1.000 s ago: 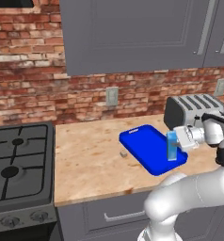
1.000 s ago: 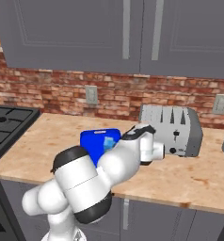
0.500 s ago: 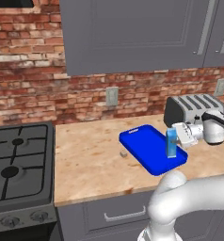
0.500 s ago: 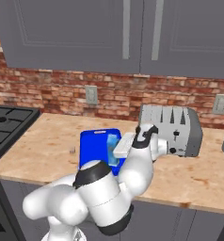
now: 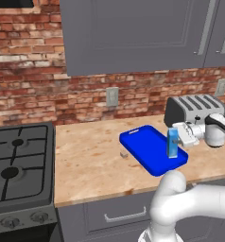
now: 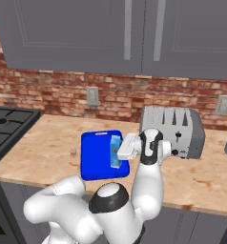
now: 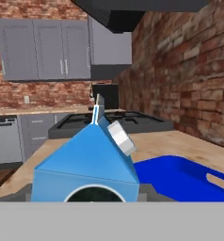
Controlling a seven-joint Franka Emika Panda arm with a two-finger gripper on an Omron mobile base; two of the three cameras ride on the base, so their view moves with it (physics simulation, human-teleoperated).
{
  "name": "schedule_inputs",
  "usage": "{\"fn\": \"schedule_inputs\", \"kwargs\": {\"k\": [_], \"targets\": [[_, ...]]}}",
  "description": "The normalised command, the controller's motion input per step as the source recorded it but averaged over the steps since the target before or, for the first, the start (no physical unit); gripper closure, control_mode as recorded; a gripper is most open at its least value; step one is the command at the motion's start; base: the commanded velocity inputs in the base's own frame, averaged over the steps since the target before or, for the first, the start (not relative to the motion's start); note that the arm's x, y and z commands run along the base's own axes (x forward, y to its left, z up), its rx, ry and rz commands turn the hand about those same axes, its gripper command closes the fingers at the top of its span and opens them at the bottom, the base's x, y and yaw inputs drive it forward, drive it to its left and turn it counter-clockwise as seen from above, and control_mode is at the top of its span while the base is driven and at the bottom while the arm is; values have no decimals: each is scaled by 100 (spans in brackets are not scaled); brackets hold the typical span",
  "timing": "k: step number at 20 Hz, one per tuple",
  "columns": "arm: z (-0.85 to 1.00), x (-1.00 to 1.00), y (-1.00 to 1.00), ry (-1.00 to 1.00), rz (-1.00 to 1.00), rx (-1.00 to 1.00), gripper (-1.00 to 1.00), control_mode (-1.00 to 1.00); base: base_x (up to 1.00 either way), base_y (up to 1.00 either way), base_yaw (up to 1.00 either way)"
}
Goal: Take out the milk from the fridge and place it on the tray on the counter. Then take the sugar cube near the tray and place it in the tray.
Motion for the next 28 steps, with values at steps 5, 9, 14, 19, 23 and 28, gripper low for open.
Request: {"fn": "schedule_inputs", "kwargs": {"k": [5,9,14,19,23,28], "targets": [[-39,-13,0,-26,0,0,100,-100,0,0,0],[-39,-3,0,-21,0,0,100,-100,0,0,0],[-16,13,0,-1,0,2,-100,-100,0,0,0],[1,1,0,1,0,5,-100,-100,0,0,0],[1,0,0,2,0,3,-100,-100,0,0,0],[17,0,0,2,1,1,-100,-100,0,0,0]]}}
